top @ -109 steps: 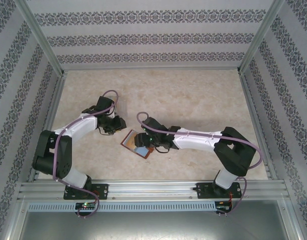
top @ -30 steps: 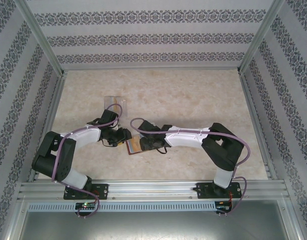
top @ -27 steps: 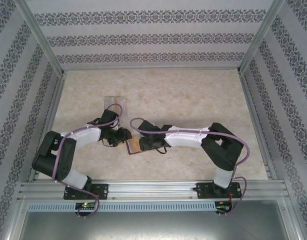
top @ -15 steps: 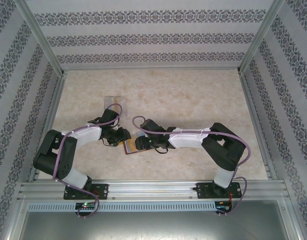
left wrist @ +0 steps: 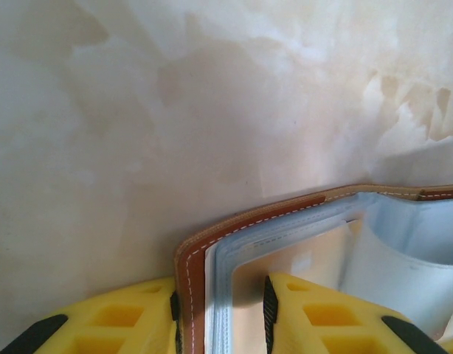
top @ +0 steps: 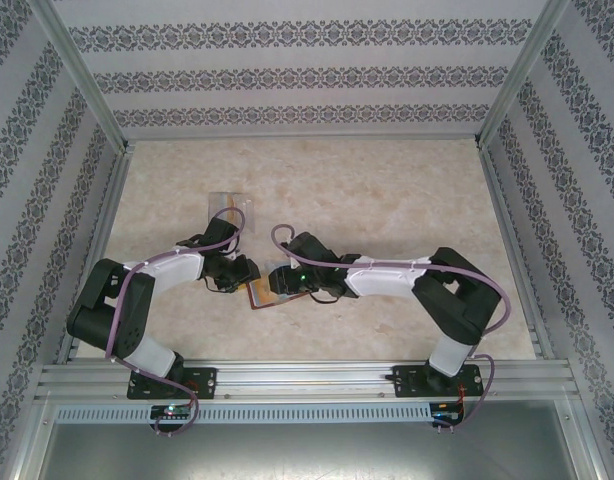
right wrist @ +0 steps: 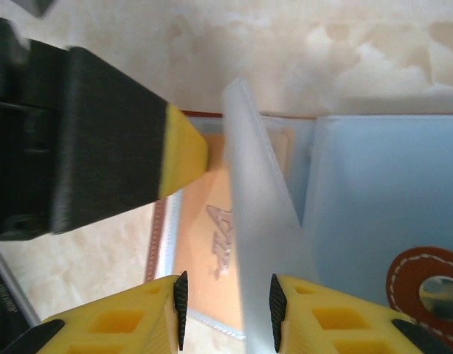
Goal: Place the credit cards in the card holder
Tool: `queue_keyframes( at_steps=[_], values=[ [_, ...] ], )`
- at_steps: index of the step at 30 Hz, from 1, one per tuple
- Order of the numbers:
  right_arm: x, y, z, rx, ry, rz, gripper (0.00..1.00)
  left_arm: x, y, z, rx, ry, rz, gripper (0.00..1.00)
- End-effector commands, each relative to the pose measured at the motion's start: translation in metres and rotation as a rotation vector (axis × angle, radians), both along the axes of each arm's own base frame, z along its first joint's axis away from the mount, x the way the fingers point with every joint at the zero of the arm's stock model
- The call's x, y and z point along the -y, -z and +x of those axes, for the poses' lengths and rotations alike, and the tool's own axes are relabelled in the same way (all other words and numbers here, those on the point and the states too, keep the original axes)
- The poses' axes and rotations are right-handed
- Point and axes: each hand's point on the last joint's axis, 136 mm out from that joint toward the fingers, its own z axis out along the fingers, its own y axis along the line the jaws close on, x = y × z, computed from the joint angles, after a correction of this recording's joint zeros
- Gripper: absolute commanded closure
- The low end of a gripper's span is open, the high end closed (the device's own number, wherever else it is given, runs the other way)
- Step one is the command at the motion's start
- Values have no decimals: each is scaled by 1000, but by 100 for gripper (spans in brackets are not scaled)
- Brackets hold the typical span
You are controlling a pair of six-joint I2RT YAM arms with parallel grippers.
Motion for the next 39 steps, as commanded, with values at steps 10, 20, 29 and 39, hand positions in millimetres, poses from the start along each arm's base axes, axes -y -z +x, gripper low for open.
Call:
queue_keyframes(
  at_steps=[10,20,29,39],
  values=[
    [49,-53,7,201,109,-25,61,36,5,-1,20,109,-73,65],
    [67,-12,4,13,131,-17,51,36,2,1,24,117,-70,65],
    [52,2,-3,-55,113,26,50,37,1,2,24,114,-69,65],
    [40,0,-3,-66,111,87,50,35,2,1,15,115,-62,65]
  ],
)
